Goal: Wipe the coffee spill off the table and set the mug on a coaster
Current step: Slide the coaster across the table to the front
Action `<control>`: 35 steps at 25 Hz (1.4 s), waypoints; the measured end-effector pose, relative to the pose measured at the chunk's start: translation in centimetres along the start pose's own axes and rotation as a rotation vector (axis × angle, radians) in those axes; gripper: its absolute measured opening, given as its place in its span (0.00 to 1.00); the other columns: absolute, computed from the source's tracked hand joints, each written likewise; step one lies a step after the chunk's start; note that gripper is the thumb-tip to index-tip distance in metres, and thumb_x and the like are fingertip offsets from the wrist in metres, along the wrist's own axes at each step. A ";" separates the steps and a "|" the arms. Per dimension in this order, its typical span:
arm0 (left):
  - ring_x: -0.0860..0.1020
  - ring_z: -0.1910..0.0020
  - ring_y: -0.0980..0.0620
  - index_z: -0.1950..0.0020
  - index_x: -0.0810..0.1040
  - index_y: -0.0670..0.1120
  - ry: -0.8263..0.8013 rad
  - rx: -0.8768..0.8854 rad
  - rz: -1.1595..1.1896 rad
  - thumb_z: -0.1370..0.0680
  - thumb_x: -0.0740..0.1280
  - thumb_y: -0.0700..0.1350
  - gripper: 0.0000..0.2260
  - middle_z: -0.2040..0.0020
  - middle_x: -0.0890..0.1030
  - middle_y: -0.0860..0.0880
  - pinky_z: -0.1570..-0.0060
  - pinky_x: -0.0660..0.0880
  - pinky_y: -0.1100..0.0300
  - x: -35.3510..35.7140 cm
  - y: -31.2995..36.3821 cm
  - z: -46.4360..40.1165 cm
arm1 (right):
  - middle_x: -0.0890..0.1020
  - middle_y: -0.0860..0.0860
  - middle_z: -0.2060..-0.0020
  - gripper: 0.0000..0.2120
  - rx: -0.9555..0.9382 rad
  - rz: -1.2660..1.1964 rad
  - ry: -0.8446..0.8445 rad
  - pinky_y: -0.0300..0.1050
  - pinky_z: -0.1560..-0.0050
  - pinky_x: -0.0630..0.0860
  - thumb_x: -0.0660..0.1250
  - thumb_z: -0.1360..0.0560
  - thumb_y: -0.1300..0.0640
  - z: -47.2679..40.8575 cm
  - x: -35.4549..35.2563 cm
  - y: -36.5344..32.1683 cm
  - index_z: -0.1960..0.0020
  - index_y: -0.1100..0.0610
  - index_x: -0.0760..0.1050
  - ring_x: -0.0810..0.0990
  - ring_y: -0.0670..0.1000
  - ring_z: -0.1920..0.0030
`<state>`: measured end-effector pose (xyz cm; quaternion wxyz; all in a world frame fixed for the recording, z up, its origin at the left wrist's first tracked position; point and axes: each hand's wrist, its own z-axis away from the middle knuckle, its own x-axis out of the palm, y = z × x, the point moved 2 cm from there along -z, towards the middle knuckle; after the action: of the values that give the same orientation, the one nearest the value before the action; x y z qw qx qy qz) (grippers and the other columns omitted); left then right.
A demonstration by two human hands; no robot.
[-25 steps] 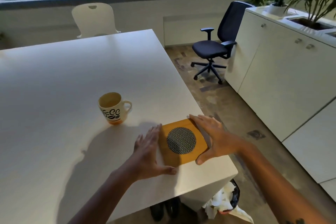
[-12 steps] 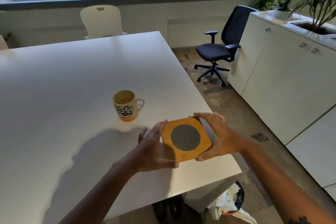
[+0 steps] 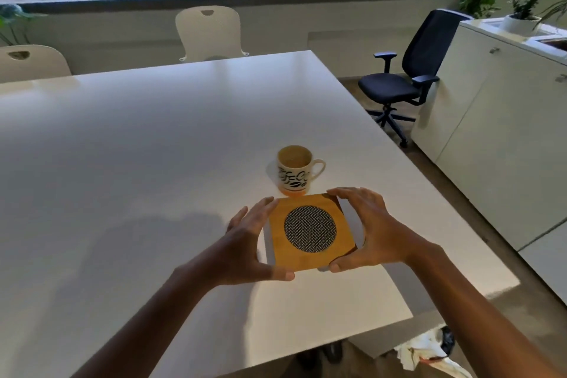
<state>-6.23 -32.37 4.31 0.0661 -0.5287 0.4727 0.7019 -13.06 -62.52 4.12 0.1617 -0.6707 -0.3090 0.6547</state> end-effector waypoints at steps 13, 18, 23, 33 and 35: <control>0.49 0.17 0.59 0.13 0.47 0.53 0.032 -0.106 -0.049 0.37 0.74 0.77 0.62 0.13 0.53 0.54 0.18 0.42 0.50 -12.9 -17.4 12.4 | 0.65 0.35 0.26 0.63 -0.094 0.061 0.010 0.40 0.33 0.57 0.78 0.46 0.18 -13.7 14.8 -15.9 0.19 0.38 0.56 0.48 0.25 0.27; 0.53 0.14 0.50 0.13 0.48 0.53 0.037 -0.150 -0.037 0.36 0.76 0.74 0.62 0.13 0.55 0.53 0.17 0.41 0.47 -14.7 -20.1 14.5 | 0.68 0.39 0.25 0.63 -0.095 0.090 -0.053 0.43 0.28 0.60 0.78 0.44 0.19 -16.1 17.9 -18.3 0.19 0.42 0.57 0.60 0.39 0.28; 0.51 0.15 0.51 0.13 0.47 0.54 0.018 -0.183 -0.008 0.37 0.76 0.75 0.63 0.13 0.56 0.53 0.17 0.39 0.47 -14.5 -21.6 15.3 | 0.68 0.41 0.25 0.63 -0.101 0.112 -0.080 0.46 0.24 0.59 0.77 0.44 0.18 -16.8 19.4 -18.4 0.19 0.44 0.57 0.60 0.40 0.27; 0.46 0.18 0.62 0.13 0.46 0.55 -0.018 -0.191 -0.023 0.40 0.75 0.78 0.65 0.13 0.54 0.54 0.21 0.31 0.51 -13.5 -22.9 15.2 | 0.65 0.42 0.21 0.68 -0.117 0.190 -0.126 0.57 0.15 0.47 0.74 0.45 0.15 -17.1 20.2 -17.3 0.16 0.44 0.52 0.55 0.46 0.20; 0.41 0.15 0.58 0.13 0.44 0.55 -0.052 -0.202 -0.047 0.40 0.73 0.79 0.66 0.12 0.50 0.54 0.22 0.28 0.49 -13.4 -23.0 15.0 | 0.64 0.41 0.20 0.70 -0.118 0.211 -0.143 0.59 0.15 0.42 0.72 0.46 0.14 -17.1 20.3 -17.0 0.16 0.44 0.50 0.55 0.50 0.17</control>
<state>2.98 -3.36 1.30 0.0409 -0.5253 0.3851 0.7577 -0.79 -33.79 0.45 0.0297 -0.6594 -0.2855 0.6949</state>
